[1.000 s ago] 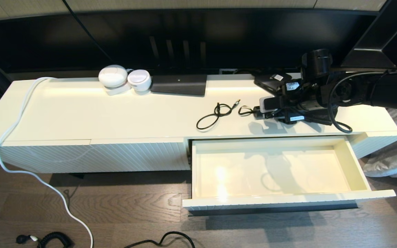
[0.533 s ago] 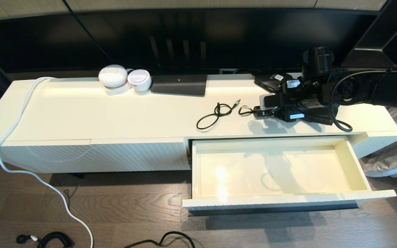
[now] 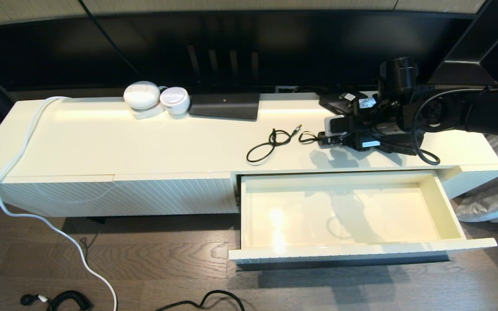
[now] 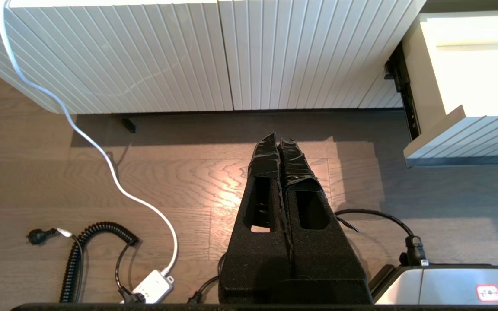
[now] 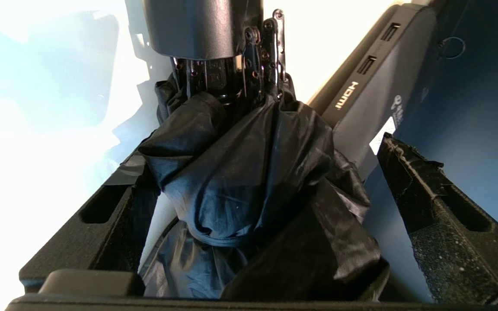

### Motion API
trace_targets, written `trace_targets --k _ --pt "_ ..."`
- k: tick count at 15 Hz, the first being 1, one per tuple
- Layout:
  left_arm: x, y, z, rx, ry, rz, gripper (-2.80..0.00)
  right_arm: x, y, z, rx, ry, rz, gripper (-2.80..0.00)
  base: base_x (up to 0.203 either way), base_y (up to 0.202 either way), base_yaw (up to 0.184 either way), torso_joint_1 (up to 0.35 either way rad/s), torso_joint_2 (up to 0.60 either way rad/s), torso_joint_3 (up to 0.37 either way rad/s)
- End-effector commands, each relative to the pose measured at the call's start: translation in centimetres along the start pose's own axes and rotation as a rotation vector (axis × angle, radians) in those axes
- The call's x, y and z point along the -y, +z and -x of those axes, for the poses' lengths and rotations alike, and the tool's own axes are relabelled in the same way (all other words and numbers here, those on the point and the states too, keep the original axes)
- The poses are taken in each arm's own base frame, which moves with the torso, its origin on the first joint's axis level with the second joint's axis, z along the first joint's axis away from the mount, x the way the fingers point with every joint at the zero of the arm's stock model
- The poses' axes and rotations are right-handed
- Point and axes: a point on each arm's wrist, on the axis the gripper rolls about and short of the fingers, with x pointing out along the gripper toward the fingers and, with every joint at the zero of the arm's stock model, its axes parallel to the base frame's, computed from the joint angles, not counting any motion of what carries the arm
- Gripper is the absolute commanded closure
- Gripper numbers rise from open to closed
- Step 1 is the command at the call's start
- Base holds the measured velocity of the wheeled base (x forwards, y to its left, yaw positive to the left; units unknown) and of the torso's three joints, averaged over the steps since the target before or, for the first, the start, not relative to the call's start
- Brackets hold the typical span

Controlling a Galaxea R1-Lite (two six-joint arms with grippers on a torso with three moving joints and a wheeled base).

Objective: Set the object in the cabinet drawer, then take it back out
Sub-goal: Put the umbrella in the drawer

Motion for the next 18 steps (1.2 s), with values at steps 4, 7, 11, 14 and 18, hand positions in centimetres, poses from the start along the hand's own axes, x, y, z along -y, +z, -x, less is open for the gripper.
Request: trace_targets --k 4,7,11,14,18 --pt "0.00 0.00 0.00 0.000 0.000 0.000 0.00 -0.28 -0.02 -0.29 -0.003 0.012 0.008 -2.80 0.000 0.000 0.000 0.000 0.00 0.000" --pt "0.00 0.00 0.00 0.000 0.000 0.000 0.00 -0.32 -0.02 -0.35 -0.004 0.013 0.001 0.00 0.000 0.000 0.000 0.000 0.00 0.000" --pt "0.00 0.00 0.00 0.000 0.000 0.000 0.00 -0.34 -0.02 -0.35 -0.006 0.015 -0.002 0.00 0.000 0.000 0.000 0.000 0.00 0.000" --pt "0.00 0.00 0.00 0.000 0.000 0.000 0.00 -0.68 0.06 -0.55 -0.006 0.033 0.000 0.00 0.000 0.000 0.000 0.000 0.00 0.000" --pt "0.00 0.00 0.00 0.000 0.000 0.000 0.00 -0.74 0.06 -0.55 -0.006 0.039 -0.001 0.00 0.000 0.000 0.000 0.000 0.00 0.000"
